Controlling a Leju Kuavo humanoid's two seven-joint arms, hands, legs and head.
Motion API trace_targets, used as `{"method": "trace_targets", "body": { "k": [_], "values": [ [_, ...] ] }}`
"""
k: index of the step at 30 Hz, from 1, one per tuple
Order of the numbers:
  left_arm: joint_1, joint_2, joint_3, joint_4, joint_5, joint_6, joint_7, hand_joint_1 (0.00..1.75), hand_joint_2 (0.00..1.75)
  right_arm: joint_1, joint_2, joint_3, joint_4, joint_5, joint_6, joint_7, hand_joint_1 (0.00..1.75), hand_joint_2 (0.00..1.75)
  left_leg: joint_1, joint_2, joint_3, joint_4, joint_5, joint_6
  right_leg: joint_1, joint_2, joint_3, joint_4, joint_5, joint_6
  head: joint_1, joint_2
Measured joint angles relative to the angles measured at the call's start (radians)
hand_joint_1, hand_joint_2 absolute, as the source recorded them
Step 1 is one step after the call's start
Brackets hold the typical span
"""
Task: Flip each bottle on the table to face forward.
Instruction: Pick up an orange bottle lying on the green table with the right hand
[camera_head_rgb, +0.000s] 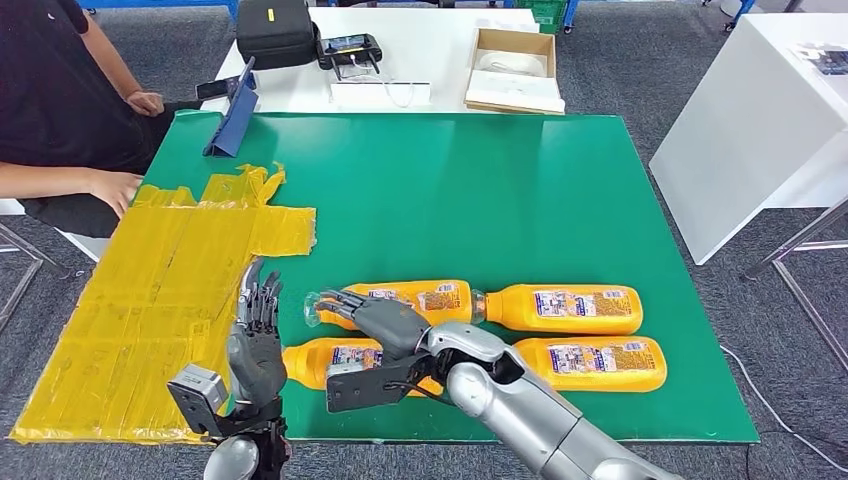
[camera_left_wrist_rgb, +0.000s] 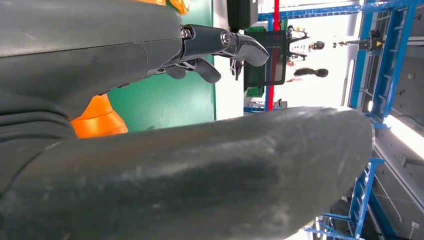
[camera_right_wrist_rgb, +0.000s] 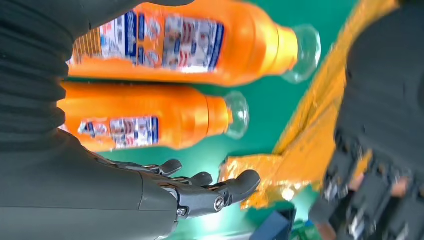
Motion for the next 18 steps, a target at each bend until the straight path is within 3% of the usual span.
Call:
{"method": "trace_targets", "body": {
  "k": [18],
  "values": [
    [0.0, 0.0, 0.021, -0.001, 0.0, -0.003, 0.0, 0.0, 0.0, 0.0, -0.011, 0.153, 0.021, 0.025, -0.023, 0.029, 0.0, 1.75, 0.0, 0.0, 0.0, 0.0, 0.0, 0.0, 0.0, 0.0, 0.0, 0.0, 0.0, 0.0, 0.0, 0.0]
  ]
}}
